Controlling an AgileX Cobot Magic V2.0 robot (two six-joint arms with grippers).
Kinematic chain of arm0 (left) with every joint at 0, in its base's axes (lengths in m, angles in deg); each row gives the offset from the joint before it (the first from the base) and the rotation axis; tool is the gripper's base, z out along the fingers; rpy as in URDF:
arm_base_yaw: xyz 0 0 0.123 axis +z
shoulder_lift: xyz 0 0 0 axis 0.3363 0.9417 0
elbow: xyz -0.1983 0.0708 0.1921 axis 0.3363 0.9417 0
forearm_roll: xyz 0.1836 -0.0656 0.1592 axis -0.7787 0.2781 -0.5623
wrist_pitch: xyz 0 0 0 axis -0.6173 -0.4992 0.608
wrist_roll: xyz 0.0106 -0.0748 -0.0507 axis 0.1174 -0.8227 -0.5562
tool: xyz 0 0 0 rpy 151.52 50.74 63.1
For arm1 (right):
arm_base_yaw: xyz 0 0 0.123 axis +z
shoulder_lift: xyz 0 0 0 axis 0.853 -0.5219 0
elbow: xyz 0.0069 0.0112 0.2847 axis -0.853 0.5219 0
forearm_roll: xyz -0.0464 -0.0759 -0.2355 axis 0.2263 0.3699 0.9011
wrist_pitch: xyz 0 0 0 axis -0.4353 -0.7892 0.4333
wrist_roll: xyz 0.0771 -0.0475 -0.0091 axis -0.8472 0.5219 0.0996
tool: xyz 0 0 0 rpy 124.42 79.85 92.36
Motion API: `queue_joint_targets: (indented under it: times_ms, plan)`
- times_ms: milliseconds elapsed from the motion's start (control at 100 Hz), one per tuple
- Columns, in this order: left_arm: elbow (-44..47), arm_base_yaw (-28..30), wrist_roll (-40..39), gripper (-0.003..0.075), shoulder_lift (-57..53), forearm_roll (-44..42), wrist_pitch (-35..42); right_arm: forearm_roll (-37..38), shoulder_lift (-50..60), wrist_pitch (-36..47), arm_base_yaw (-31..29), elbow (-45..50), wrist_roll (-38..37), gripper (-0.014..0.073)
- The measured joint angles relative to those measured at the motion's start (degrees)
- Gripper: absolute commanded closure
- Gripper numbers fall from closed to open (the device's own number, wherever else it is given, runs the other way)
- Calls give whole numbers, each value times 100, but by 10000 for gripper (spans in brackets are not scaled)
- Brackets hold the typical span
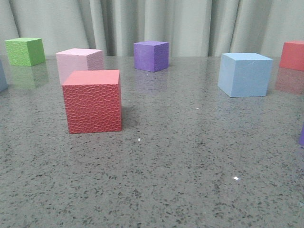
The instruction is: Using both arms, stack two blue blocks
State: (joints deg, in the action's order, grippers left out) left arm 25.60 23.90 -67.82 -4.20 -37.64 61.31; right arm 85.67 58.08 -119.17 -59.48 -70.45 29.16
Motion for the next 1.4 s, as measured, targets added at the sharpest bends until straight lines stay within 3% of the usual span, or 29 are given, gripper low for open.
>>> queue_joint_targets:
  times_ms: [330,520,1100,1400]
  plan:
    - [0,0,10,99,0,36,11,0,-12,56,0,-25,0,55]
    - [0,0,10,100,0,59,23,0,-422,-466,75,-553,0,55]
    - [0,0,10,101,0,59,45,-20,-3879,-2361,1168,-3847,0,55]
    - [0,0,10,100,0,59,45,-43,-5365,-2841,1260,-5035,-208,55]
